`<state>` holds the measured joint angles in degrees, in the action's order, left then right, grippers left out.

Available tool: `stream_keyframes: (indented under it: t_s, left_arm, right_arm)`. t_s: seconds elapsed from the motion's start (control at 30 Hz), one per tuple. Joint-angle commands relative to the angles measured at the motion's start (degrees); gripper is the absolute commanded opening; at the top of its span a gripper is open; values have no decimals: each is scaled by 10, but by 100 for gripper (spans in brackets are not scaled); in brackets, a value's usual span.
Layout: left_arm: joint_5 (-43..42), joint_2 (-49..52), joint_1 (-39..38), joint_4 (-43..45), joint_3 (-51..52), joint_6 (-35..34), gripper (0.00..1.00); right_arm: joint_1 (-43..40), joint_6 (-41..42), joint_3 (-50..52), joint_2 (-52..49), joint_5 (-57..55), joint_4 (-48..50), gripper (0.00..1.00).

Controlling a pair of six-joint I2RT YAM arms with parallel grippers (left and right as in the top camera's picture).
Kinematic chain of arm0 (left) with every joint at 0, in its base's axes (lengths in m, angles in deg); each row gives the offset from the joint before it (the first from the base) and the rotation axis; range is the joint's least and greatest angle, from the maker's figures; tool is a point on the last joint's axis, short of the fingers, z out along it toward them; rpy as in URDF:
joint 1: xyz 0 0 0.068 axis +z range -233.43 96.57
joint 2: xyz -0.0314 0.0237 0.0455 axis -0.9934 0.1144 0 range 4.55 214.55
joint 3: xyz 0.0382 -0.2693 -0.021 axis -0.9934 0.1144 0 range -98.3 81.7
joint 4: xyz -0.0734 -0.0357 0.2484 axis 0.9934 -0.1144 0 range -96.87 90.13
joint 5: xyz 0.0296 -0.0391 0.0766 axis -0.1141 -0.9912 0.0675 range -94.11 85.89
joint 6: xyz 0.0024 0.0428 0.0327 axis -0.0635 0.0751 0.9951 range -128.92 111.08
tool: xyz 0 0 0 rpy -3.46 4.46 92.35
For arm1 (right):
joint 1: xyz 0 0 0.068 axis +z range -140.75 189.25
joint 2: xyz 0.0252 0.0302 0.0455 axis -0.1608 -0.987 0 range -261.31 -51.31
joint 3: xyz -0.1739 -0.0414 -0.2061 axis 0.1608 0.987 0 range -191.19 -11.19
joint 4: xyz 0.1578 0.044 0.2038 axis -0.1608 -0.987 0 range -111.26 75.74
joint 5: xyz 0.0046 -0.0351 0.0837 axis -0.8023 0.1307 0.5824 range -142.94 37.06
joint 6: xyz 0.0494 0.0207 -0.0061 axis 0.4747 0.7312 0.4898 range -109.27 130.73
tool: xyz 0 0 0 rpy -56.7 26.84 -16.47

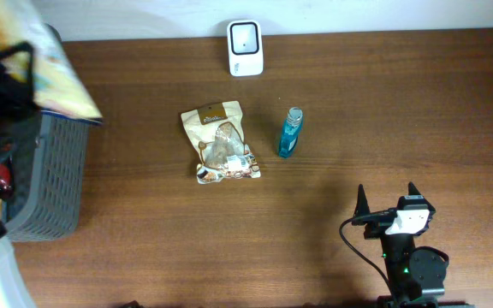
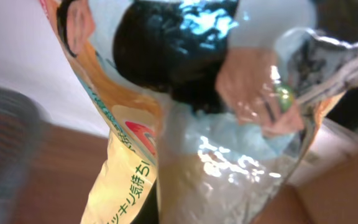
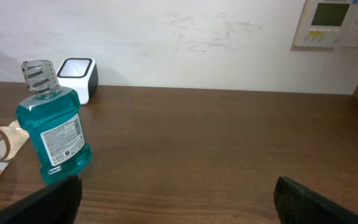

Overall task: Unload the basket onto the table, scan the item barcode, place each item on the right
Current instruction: 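Carry the yellow bag over the PanTree bag toward the scanner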

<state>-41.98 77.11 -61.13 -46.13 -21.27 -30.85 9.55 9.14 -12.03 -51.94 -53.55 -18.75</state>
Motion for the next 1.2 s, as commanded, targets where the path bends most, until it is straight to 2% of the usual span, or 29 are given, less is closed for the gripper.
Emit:
stream_keyframes:
  t_s: [0.0, 0.27, 0.53, 0.87, 1.0, 1.1, 1.17]
  left_arm:
    - [-32, 15, -86, -19, 12, -16, 0]
    - [139, 100, -250, -92, 39, -16, 0]
    - [286, 240, -376, -100, 39, -17, 0]
    - [319, 389, -436, -91, 39, -25, 0]
    - [319, 422, -437, -83, 39, -68, 0]
    - [319, 437, -437, -75, 39, -74, 0]
    - [319, 443, -438, -70, 39, -74, 5]
  right_arm:
    - [-4, -1, 5, 4, -1, -2, 98]
    - [-4, -1, 5, 4, -1, -2, 98]
    - [-4, -1, 5, 4, -1, -2, 98]
    - [-4, -1, 5, 4, -1, -2, 98]
    - [-4, -1, 5, 4, -1, -2, 98]
    - [-4, -1, 5, 4, -1, -2, 99]
    - [-4, -1, 5, 4, -1, -2, 98]
